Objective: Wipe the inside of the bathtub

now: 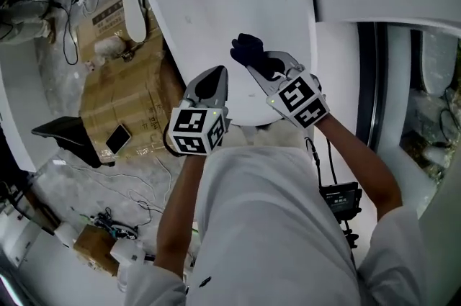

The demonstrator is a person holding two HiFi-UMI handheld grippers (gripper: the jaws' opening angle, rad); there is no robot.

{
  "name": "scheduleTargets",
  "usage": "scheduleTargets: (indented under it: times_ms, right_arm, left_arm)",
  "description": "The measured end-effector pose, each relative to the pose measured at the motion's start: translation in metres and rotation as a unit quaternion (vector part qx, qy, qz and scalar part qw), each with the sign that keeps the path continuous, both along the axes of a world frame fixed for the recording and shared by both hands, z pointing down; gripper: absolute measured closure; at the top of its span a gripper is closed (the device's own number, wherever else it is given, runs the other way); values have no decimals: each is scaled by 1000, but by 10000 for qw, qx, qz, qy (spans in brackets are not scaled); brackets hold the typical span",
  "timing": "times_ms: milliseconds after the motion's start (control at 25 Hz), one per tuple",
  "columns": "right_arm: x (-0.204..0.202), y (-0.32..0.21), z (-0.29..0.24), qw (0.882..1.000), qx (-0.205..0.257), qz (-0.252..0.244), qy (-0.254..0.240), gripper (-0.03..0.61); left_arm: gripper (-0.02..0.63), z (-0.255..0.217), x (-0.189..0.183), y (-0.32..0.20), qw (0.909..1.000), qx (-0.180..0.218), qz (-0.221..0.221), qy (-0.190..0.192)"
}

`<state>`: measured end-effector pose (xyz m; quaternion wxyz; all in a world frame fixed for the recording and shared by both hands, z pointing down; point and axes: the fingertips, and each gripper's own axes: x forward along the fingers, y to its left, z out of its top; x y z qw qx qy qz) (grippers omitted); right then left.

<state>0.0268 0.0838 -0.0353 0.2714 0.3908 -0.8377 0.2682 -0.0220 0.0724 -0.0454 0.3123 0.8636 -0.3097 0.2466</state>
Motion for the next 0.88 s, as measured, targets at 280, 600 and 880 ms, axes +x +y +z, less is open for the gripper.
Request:
scheduleTargets:
  times_ms: [280,600,880]
  right_arm:
    - [3,15,-56,9994,328,3,-139,531]
    - [12,23,-88,9981,506,102,-333,531]
    - [18,33,-96,9976,529,119,-419,531]
  left_arm:
    - [615,-48,13,4,9992,190,-146,332]
    - [615,-89,30,9,9980,415,-96,470]
    - [615,-95,45,18,9982,413,-22,435]
